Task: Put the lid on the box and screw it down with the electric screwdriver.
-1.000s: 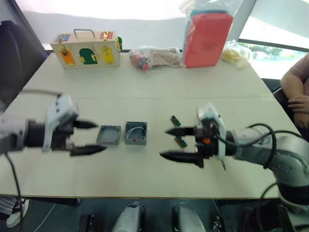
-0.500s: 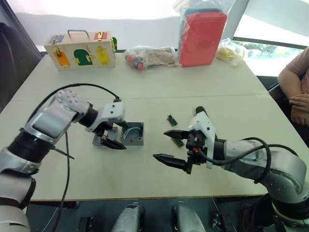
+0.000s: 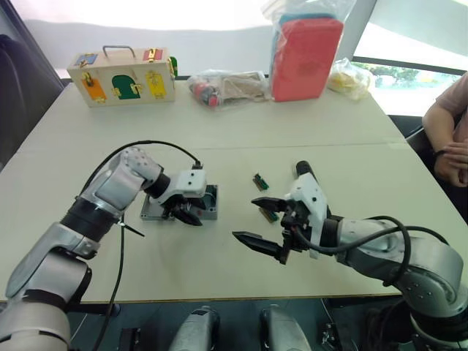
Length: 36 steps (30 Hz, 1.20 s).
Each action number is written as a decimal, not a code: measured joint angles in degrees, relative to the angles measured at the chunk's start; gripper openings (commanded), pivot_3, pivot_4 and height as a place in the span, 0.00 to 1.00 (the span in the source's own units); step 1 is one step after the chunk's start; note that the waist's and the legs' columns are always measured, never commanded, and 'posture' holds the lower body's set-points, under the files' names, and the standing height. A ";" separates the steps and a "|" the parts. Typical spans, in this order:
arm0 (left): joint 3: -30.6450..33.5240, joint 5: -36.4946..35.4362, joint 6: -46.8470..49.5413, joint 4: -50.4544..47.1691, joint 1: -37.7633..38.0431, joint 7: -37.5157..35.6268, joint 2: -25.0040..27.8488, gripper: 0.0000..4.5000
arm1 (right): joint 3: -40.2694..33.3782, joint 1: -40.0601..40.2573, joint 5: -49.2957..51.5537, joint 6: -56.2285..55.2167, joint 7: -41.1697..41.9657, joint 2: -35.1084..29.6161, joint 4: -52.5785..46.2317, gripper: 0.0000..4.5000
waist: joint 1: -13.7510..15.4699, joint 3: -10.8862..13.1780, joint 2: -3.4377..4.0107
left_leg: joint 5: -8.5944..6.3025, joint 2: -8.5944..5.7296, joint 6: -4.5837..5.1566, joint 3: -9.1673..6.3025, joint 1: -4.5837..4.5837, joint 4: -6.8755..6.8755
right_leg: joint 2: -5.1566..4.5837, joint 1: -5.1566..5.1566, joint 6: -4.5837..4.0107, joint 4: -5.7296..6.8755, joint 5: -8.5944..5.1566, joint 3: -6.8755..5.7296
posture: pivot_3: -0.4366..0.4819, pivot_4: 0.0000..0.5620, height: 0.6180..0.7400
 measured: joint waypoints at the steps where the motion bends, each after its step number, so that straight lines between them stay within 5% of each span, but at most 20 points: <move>1: 0.00 0.49 -0.77 0.71 -0.01 -0.13 0.00 0.13 | 0.00 0.00 0.01 0.18 -0.31 0.01 0.00 1.00 | -0.02 0.00 0.00 | 0.00 0.00 0.00 0.00 0.00 0.00 | 0.00 0.00 0.00 0.01 0.00 0.00 | 0.48 0.27 1.00; 3: 0.13 0.96 -1.01 1.24 -0.02 -0.50 -0.28 0.00 | -0.01 0.00 0.04 0.35 -0.78 0.02 0.00 1.00 | -0.03 0.00 0.00 | 0.00 0.01 0.00 0.00 0.00 0.01 | 0.01 0.00 0.00 0.02 0.00 0.00 | 0.48 0.27 1.00; 14: -0.22 -1.40 -10.71 5.04 -3.71 -5.06 -2.16 0.00 | -0.18 -0.13 3.28 2.08 -2.04 -0.76 -0.92 1.00 | 0.27 0.00 -0.01 | -0.07 -0.03 0.12 -0.06 -0.09 0.31 | -0.02 0.10 0.03 0.04 -0.02 -0.07 | 0.48 0.27 1.00; 27: -21.43 -11.51 -33.00 21.24 -15.90 -6.10 -3.93 0.00 | 0.02 4.42 1.72 2.03 -4.71 -1.24 -3.51 1.00 | -0.10 0.00 -0.02 | -0.11 -0.05 0.19 -0.06 -0.10 0.36 | -0.01 0.09 0.08 0.07 -0.05 -0.05 | 0.48 0.27 1.00; 34: -27.87 -16.57 -36.61 23.39 -18.78 -6.13 -1.96 0.48 | -1.26 4.67 5.08 2.08 -8.01 -1.18 -4.04 1.00 | -0.08 0.00 -0.03 | -0.13 -0.07 0.22 -0.06 -0.10 0.40 | -0.01 0.11 0.09 0.09 -0.05 -0.04 | 0.48 0.27 1.00; 36: -28.88 -19.20 -33.74 21.54 -19.35 -6.12 0.61 0.48 | -1.40 4.53 6.16 2.09 -8.43 -1.45 -4.05 1.00 | -0.24 0.01 -0.04 | -0.14 -0.06 0.23 -0.07 -0.10 0.40 | 0.01 0.10 0.10 0.10 -0.06 -0.04 | 0.48 0.27 1.00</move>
